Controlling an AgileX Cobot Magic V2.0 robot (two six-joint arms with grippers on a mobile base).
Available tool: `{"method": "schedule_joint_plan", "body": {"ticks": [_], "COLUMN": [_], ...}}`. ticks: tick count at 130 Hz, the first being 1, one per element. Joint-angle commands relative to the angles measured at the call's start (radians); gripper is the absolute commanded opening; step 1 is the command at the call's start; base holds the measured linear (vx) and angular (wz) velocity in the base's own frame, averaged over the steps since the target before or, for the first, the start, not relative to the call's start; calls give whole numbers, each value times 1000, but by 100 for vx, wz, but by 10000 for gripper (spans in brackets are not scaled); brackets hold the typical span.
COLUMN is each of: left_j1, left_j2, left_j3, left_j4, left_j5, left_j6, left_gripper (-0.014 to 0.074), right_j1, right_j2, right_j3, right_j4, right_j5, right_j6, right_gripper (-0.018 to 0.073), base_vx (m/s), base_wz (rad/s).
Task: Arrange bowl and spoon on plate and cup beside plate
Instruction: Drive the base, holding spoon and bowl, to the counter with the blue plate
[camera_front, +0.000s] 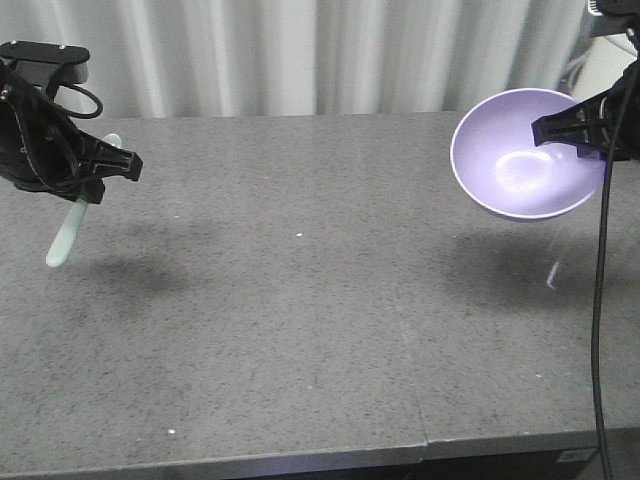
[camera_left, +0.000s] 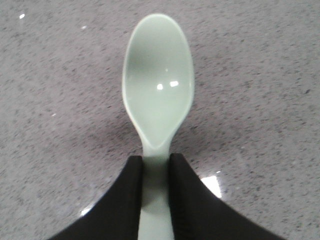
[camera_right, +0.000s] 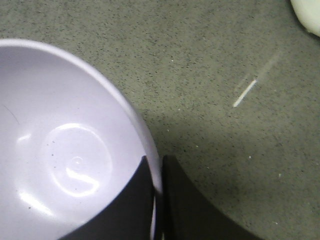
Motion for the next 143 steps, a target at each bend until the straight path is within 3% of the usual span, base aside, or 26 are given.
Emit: {"method": "schedule_joint_plan", "body": {"ticks": [1, 143], "left_j1": [-2, -2], "left_j2": [-49, -49], "left_j3": [-28, -28], "left_j4": [-2, -2], "left_j5": [-36, -36], "left_j6": [-6, -6], "left_gripper": [-8, -7], "right_j1": [1, 1], "right_j2": [-35, -35], "right_j3": [-26, -26], "right_j4": [-10, -10], "right_j5": [-54, -53], "right_j6": [-1, -1], "right_gripper": [-1, -1], "base_vx": [-1, 1], "base_wz": [-23, -45]}}
